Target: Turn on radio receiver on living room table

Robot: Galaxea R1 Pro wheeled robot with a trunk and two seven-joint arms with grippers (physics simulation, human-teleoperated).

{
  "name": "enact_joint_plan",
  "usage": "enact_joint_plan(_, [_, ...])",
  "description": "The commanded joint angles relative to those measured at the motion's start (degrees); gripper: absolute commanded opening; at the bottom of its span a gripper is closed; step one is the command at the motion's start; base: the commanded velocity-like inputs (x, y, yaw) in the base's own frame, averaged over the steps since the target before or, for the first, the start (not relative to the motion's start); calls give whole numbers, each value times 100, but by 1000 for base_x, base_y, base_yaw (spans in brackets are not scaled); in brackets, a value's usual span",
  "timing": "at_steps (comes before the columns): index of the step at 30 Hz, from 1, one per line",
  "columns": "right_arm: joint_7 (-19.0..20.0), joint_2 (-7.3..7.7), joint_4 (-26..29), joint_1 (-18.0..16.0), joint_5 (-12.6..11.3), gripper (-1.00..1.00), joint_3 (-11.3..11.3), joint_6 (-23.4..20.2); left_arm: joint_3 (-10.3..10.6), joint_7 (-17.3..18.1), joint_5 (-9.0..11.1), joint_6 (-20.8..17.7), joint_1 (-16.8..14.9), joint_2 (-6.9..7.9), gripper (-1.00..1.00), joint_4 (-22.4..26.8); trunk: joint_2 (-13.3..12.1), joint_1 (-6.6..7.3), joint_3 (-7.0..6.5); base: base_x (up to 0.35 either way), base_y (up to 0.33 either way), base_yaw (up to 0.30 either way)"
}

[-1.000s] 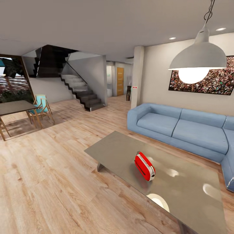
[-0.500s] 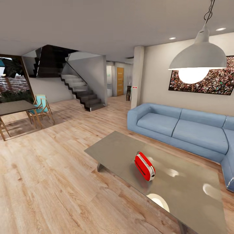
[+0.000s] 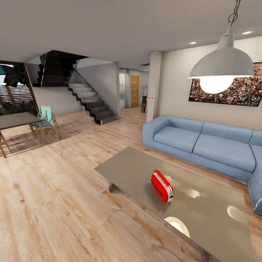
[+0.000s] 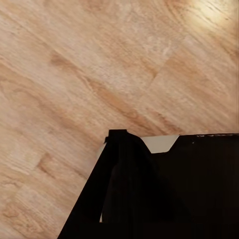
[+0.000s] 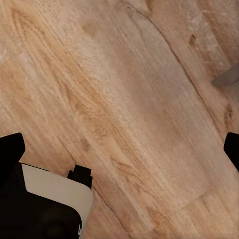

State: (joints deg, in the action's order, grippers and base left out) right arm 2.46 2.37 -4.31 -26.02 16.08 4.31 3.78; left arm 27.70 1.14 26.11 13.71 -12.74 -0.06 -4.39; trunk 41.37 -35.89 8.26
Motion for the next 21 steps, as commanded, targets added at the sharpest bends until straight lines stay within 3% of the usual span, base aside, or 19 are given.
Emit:
enact_joint_plan(1, [0,0,0,0,0,100,0,0,0,0,0,0,0,-3,-100,0,0,0,0,0,0,0])
enact_joint_plan(9, [0,0,0,0,0,100,0,0,-1,4,8,7,0,-17,-100,0,0,0,0,0,0,0])
enact_joint_plan(15, [0,0,0,0,0,100,0,0,-1,6,7,1,0,-210,-100,0,0,0,0,0,0,0])
enact_joint_plan(21, [0,0,0,0,0,100,0,0,-2,0,1,8,0,-236,-100,0,0,0,0,0,0,0])
